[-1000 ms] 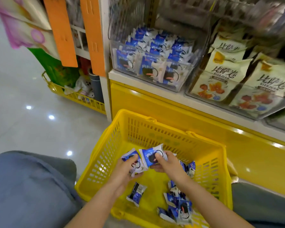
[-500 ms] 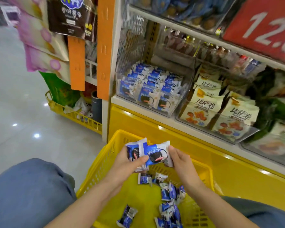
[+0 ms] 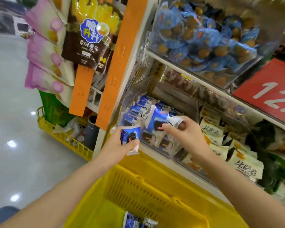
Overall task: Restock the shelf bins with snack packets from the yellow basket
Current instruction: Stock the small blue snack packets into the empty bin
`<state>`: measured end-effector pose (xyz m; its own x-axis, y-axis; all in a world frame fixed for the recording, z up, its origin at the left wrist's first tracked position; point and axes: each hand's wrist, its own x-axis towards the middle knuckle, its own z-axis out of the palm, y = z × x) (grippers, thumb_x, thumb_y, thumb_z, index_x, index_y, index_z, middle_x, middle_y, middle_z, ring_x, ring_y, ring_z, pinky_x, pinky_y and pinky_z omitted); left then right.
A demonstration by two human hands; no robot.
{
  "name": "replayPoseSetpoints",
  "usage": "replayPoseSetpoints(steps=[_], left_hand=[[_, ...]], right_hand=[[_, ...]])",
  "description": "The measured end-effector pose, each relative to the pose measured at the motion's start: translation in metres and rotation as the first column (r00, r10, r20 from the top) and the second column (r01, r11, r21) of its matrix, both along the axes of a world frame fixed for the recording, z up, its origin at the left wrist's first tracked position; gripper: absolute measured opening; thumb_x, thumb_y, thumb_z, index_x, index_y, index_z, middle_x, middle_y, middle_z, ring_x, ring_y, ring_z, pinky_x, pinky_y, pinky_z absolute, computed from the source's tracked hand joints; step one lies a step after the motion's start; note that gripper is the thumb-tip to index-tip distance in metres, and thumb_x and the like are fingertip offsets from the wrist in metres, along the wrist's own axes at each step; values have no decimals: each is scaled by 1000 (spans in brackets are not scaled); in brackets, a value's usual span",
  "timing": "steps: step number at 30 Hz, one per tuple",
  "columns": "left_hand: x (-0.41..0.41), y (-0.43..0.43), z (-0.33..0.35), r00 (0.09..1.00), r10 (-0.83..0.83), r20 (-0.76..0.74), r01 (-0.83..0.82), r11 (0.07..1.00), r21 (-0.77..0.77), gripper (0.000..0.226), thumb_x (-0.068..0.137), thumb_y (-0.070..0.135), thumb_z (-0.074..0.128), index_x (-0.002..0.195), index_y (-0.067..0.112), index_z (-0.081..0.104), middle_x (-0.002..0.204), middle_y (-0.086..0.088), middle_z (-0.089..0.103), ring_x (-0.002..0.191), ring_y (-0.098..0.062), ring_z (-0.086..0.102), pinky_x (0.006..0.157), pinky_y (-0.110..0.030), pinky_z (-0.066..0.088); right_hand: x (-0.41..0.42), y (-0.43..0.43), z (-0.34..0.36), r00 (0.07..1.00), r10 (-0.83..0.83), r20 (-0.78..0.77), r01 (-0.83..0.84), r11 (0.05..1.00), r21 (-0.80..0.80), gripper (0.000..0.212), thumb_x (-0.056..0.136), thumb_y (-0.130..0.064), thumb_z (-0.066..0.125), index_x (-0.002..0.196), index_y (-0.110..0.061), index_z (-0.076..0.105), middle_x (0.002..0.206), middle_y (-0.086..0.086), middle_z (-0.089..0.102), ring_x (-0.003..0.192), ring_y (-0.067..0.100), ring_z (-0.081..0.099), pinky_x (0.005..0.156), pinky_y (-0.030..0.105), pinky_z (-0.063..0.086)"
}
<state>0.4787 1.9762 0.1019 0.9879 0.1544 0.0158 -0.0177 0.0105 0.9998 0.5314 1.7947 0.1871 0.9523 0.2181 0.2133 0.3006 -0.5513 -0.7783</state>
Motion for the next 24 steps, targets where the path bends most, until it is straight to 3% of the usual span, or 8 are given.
replayPoseSetpoints(steps=[2,6,8,11,13,15,20,24], left_hand=[[10,8,4,999,28,29,-29,1000,8,39,86,19,63,121,20,45,113,3,57,94,-3,57,62,-6,47],[24,20,3,996,55,69,-53,998,-26,38,85,13,64,120,18,48,107,7,58,92,0,57,68,-7,47],[33,28,0,993,89,73,-85,995,-49,38,84,12,65,118,16,50,109,4,61,95,-3,59,70,-9,48],[46,42,-6,987,140,81,-132,986,-97,36,81,12,68,114,18,53,109,3,64,96,-5,61,71,-12,49],[53,49,-10,984,160,81,-146,978,-150,37,80,10,69,113,17,54,108,3,65,97,-6,62,76,-15,49],[60,53,-13,982,169,87,-149,968,-200,35,79,10,70,110,20,55,105,7,66,95,-4,63,77,-14,49],[72,47,-19,987,124,101,-99,970,-221,29,78,18,72,100,30,57,96,15,69,91,-1,65,79,-20,52],[77,43,-20,990,94,107,-64,964,-258,32,77,17,72,103,28,56,100,13,69,93,0,65,74,-15,51]], right_hand=[[40,16,11,997,-58,49,60,998,-30,30,78,-37,73,95,-15,59,70,-3,60,59,3,56,51,17,44],[121,42,7,985,-169,44,173,976,-130,33,82,-40,68,72,-15,47,64,2,49,59,16,47,54,22,35],[155,49,-2,973,-228,16,227,952,-206,33,86,-40,63,77,-10,52,68,7,51,69,20,52,62,27,38],[190,60,-14,955,-296,-6,280,911,-302,37,91,-39,57,71,-7,55,73,10,57,64,23,54,58,30,42],[212,67,-20,945,-326,30,319,896,-308,32,92,-35,56,85,-4,58,94,19,62,88,34,60,78,41,49],[226,74,-23,937,-344,67,347,881,-321,33,94,-32,54,96,0,59,104,23,59,104,37,57,94,45,44],[247,83,-39,930,-365,37,360,890,-280,26,92,-28,58,97,-4,51,109,28,57,107,39,55,94,46,45],[259,84,-44,939,-341,42,338,898,-282,37,91,-27,58,65,-15,35,68,5,42,80,28,48,84,45,46]])
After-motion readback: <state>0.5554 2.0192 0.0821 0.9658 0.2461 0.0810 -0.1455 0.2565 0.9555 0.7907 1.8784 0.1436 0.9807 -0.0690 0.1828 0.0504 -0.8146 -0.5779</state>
